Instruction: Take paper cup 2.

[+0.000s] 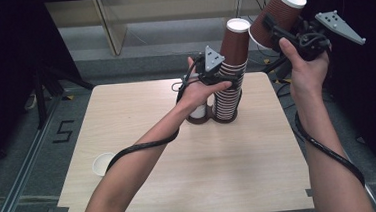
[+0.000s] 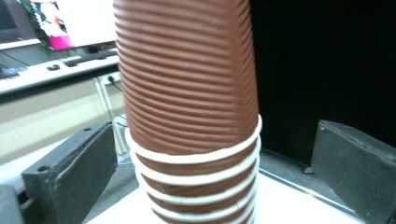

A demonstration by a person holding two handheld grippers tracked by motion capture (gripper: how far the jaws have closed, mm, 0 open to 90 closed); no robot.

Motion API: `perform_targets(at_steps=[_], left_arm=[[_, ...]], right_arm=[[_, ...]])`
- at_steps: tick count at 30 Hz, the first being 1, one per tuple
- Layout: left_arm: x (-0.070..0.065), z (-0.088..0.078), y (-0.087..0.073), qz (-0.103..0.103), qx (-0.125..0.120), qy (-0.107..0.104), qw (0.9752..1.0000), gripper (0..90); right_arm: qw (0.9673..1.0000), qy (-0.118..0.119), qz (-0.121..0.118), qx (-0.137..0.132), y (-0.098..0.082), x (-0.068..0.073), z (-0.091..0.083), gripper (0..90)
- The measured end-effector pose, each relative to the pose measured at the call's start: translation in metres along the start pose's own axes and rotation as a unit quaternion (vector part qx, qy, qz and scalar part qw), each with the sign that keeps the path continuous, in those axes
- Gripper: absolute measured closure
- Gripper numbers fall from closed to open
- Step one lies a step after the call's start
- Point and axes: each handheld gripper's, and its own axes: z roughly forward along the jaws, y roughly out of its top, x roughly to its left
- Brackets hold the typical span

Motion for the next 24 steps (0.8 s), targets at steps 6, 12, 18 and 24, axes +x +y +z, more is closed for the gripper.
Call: perform_targets(at_steps=[6, 12, 18, 24], left_arm=[[-0.009, -0.032, 0.0, 0.012, 0.0, -0.013, 0.9998, 0.0], [-0.015, -0.061, -0.008, 0.022, 0.003, -0.018, 0.9996, 0.0], [-0.02, -0.091, -0.021, 0.032, 0.005, -0.028, 0.9991, 0.0], [-0.024, -0.121, -0.035, 0.036, 0.005, -0.039, 0.9986, 0.0]], right_arm=[[0.9999, -0.009, -0.004, 0.014, -0.013, -0.006, -0.017, 19.4], [0.9997, -0.004, -0.007, 0.025, -0.025, -0.005, -0.029, 19.3], [0.9991, 0.004, -0.009, 0.04, -0.037, 0.0, -0.042, 19.3], [0.998, 0.016, -0.016, 0.059, -0.056, 0.008, -0.057, 19.3]])
